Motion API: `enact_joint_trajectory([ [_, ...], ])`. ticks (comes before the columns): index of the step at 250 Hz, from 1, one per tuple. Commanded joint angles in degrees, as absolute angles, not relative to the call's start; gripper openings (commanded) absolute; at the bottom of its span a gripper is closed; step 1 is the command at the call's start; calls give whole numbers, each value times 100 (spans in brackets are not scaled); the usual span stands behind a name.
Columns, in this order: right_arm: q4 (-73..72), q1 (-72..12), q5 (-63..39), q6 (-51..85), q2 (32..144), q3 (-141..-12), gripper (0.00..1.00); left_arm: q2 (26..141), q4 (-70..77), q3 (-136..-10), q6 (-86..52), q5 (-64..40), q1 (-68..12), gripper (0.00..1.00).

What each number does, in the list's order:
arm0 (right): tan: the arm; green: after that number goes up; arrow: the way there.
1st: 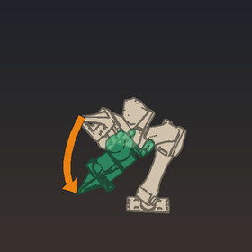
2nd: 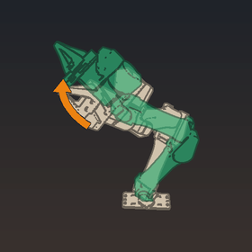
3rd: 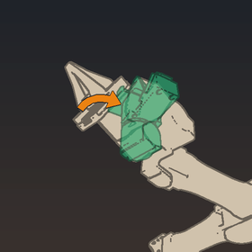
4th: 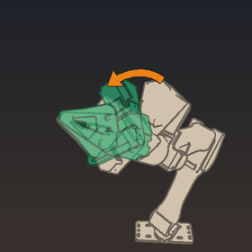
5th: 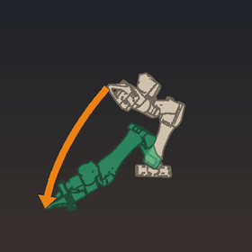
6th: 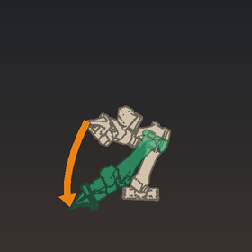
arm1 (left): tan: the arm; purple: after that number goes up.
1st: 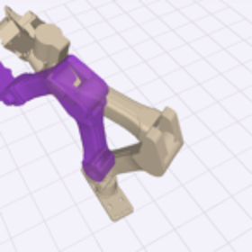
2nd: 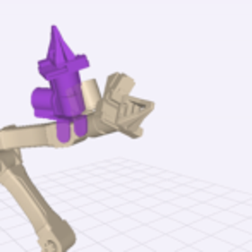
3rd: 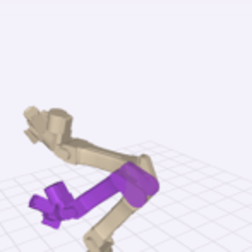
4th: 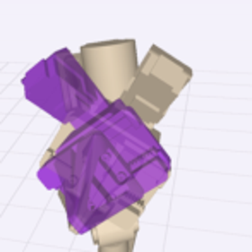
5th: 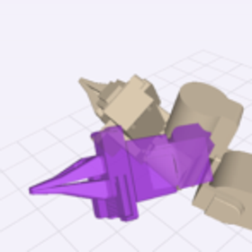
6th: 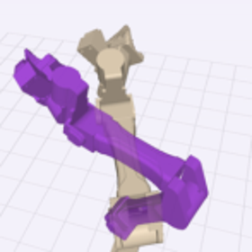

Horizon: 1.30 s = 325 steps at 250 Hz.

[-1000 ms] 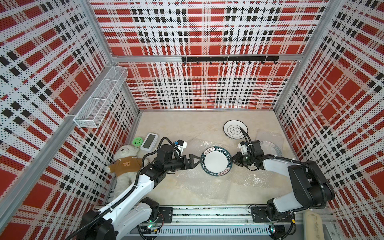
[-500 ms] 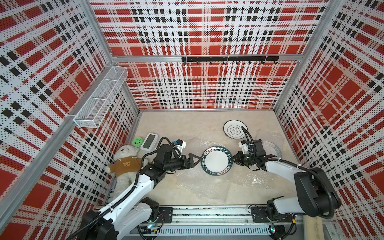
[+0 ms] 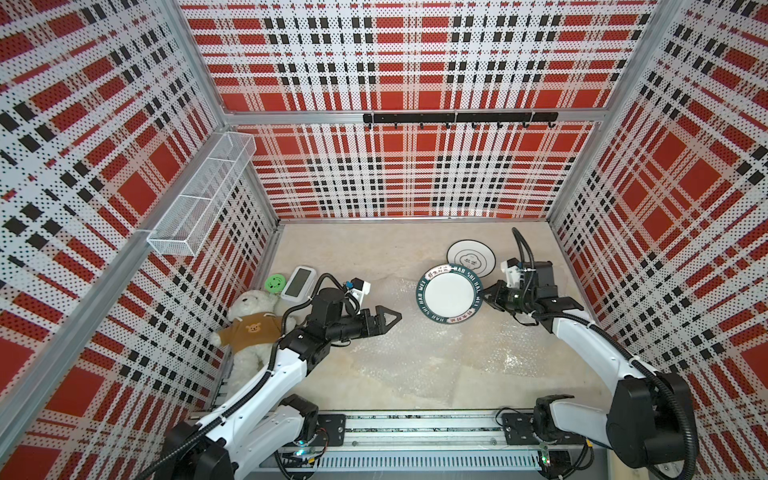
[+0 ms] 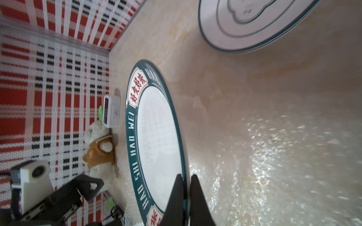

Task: Unpack dinner plates from bubble wrap
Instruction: Pick up the plate from the bubble wrap, then place the plate on the plate.

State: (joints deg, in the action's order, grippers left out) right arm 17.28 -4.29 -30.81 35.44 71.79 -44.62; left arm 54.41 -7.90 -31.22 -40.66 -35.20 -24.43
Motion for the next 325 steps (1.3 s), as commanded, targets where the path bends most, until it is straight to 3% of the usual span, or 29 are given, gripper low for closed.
enact_joint_trajectory([
  [1,1179,19,-3223,3767,7540,-4839,0,5358,-638,-3170,-4064,-3605,-2402,99],
  [52,225,668,-3288,4305,8603,-5167,0,5389,-521,-3199,-4137,-3636,-2482,99],
  [120,-44,742,-3238,4417,9754,-6021,0,5530,-257,-3169,-4262,-3538,-2670,99],
  [325,123,765,-3191,4140,10940,-6830,0,5631,-106,-3115,-4377,-3446,-2779,99],
])
